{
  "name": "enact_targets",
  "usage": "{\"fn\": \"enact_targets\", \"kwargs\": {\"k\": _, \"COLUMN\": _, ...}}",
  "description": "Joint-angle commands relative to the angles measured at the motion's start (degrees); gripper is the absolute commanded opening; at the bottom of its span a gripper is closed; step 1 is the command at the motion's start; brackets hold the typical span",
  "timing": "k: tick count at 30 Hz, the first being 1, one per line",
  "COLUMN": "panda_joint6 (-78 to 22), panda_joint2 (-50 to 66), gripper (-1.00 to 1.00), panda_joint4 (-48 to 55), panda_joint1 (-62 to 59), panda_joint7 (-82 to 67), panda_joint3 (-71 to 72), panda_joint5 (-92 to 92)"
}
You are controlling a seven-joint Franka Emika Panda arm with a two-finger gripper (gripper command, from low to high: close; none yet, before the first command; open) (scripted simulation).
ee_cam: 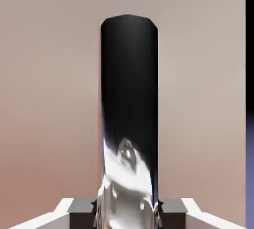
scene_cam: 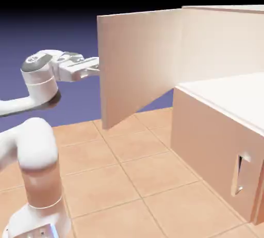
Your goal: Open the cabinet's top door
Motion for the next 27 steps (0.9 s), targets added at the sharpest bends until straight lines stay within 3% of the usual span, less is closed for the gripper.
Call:
{"fn": "enact_targets", "kwargs": {"k": 1, "panda_joint6": -2.56, "panda_joint2": 0.61, "gripper": -1.0, "panda_joint4": 1.85, "panda_joint1": -0.55, "panda_joint7": 0.04, "panda_joint3": 1.91, "panda_joint5": 1.5}}
{"fn": "enact_targets", "kwargs": {"k": 12, "panda_joint6": -25.28, "panda_joint2": 5.16, "gripper": -1.0, "panda_joint4": 24.61, "panda_joint1": -13.85, "panda_joint7": -0.83, "panda_joint3": 15.89, "panda_joint5": 12.09}}
{"fn": "enact_targets", "kwargs": {"k": 27, "panda_joint6": -48.82, "panda_joint2": 6.58, "gripper": -1.0, "panda_joint4": 55.75, "panda_joint1": -36.25, "panda_joint7": -4.78, "panda_joint3": 23.73, "panda_joint5": 16.44}}
